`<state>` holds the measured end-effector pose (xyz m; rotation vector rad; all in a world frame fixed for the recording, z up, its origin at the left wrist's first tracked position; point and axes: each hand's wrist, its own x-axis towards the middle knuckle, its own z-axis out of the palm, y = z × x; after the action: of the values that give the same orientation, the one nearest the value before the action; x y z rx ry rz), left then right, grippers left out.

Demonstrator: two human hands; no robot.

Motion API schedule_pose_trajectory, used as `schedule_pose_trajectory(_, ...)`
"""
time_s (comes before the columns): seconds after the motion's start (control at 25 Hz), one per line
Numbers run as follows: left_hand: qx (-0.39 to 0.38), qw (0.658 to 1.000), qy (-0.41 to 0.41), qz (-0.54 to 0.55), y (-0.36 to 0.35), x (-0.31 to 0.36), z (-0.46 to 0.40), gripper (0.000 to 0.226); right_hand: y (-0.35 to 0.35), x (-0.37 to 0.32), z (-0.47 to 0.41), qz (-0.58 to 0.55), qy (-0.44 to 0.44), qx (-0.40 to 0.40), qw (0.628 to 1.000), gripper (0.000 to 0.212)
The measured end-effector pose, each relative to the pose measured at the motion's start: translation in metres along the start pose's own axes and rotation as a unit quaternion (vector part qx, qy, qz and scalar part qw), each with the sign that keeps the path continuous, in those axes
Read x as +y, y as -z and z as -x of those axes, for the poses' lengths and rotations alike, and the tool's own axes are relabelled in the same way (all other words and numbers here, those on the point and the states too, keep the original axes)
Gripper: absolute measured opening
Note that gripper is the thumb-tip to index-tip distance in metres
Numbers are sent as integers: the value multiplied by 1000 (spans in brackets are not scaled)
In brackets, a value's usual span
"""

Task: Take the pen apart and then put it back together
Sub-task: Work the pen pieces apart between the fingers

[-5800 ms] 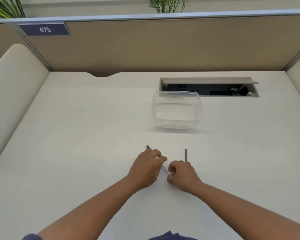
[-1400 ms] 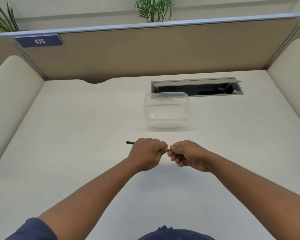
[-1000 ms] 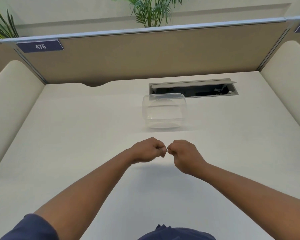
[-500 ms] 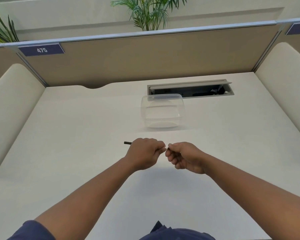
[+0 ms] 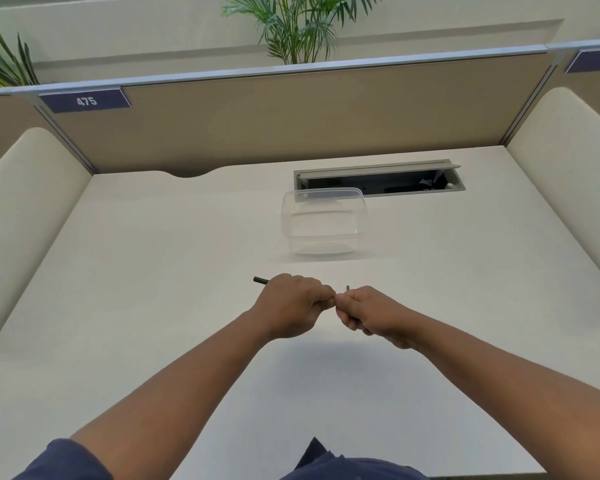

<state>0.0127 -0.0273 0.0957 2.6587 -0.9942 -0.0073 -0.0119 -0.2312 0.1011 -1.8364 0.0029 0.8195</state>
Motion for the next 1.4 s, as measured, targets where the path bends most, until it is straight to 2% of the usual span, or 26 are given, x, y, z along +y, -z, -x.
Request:
schedule_pose_trajectory(0.12, -135, 985, 80, 68, 8, -5, -7, 25, -7, 7, 0, 100, 78, 69, 989, 45)
schedule_pose_trajectory(0.2, -214, 943, 149, 205, 16, -5, -11, 24, -5, 7, 0, 251, 151, 105, 950, 40)
schedule_pose_trajectory(0.24, -224, 926, 167, 253, 17, -5, -12, 24, -2, 7, -1, 320, 182, 117, 922, 37)
schedule_pose_trajectory(0.28, -220, 923, 170, 264, 19, -5, -11, 25, 0, 7, -3, 354, 199, 126, 905, 35)
schedule_pose_trajectory(0.32, -206, 933, 164, 244, 18, -4, -12, 25, 1, 8, -3, 346, 197, 134, 908, 34)
schedule_pose_trajectory(0.4, -157, 964, 143, 162, 14, -3, -9, 26, -2, 11, -4, 189, 153, 138, 960, 32)
schedule_pose_trajectory(0.48, -106, 982, 114, 108, 8, -4, -4, 28, -7, 11, -5, -21, 94, 138, 986, 23)
schedule_pose_trajectory(0.56, -63, 993, 78, 61, 3, -7, 0, 30, -7, 9, -7, -179, 30, 127, 975, 15)
schedule_pose_trajectory(0.64, -23, 998, 44, 25, -1, -7, 1, 30, -3, 4, -7, -292, -35, 103, 950, 11)
schedule_pose_trajectory(0.72, 2, 1000, 24, 12, -3, -5, 1, 27, 1, 1, -7, -368, -72, 78, 924, 6)
schedule_pose_trajectory(0.8, 6, 1000, 16, 9, -4, -5, 1, 26, 2, 0, -6, -381, -70, 57, 920, 11)
schedule_pose_trajectory(0.88, -10, 998, 43, 41, -3, -2, -1, 24, 3, 0, -5, -322, -25, 63, 944, 14)
schedule_pose_trajectory(0.96, -64, 986, 108, 106, 1, -2, -5, 23, 0, 1, -5, -237, 46, 97, 966, 15)
schedule_pose_trajectory(1.08, -164, 936, 170, 261, 10, -7, -9, 24, -5, 2, -3, -68, 123, 146, 979, 14)
schedule_pose_trajectory(1.16, -219, 880, 167, 388, 19, -14, -10, 25, -6, 2, -1, 73, 205, 162, 963, 14)
schedule_pose_trajectory(1.2, -240, 857, 162, 426, 23, -17, -11, 25, -5, 2, 0, 159, 269, 168, 935, 14)
schedule_pose_trajectory(1.24, -252, 842, 158, 450, 25, -20, -10, 25, -3, 2, 0, 248, 342, 171, 890, 13)
schedule_pose_trajectory(1.28, -251, 836, 156, 462, 25, -20, -10, 25, 0, 4, -1, 315, 397, 170, 845, 13)
schedule_pose_trajectory(1.32, -241, 838, 156, 463, 24, -20, -9, 25, 3, 6, -3, 344, 415, 170, 825, 14)
schedule_pose_trajectory(1.36, -226, 850, 159, 449, 21, -18, -9, 25, 3, 7, -3, 325, 394, 170, 843, 14)
schedule_pose_trajectory(1.4, -211, 870, 163, 416, 19, -15, -9, 25, 2, 8, -4, 261, 341, 175, 886, 13)
